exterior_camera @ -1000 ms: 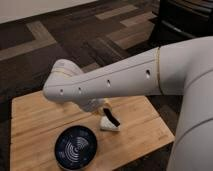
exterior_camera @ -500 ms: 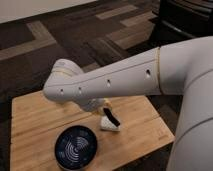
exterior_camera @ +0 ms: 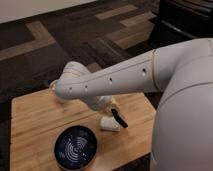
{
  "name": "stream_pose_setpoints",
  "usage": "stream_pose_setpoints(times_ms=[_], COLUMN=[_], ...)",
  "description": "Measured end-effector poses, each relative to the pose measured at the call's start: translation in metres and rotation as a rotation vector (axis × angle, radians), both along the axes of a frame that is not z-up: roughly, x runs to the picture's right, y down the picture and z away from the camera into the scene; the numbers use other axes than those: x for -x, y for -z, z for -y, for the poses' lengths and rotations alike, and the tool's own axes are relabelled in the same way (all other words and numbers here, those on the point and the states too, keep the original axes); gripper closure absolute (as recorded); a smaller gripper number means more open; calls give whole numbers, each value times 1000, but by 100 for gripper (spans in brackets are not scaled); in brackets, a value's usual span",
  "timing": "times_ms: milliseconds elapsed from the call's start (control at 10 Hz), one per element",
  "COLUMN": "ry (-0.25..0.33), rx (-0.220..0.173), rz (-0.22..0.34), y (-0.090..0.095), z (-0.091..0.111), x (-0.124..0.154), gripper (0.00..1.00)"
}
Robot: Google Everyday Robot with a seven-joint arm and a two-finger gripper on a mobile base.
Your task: Place the eraser on the white sponge
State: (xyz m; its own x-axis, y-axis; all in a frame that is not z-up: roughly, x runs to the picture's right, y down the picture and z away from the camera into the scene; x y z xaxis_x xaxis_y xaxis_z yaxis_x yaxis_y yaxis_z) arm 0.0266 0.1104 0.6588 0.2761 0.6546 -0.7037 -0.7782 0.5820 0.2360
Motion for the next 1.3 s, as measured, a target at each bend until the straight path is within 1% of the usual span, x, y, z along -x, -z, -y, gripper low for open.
stream_pose_setpoints(times_ms=[200,300,600,700,900,1100,1300], ry=[10,15,12,9,3,11,35], rx=[16,22,41,50,63,65,51], rz=[11,8,-43,-75,-103,-107,-86], y=[-17,-20,-20,-17,-16,-22,-33], z=[-2,-2,-5,-8,-12,-10,0], x=[9,10,2,-4,-8,-3,10], gripper=[100,100,100,100,100,100,100])
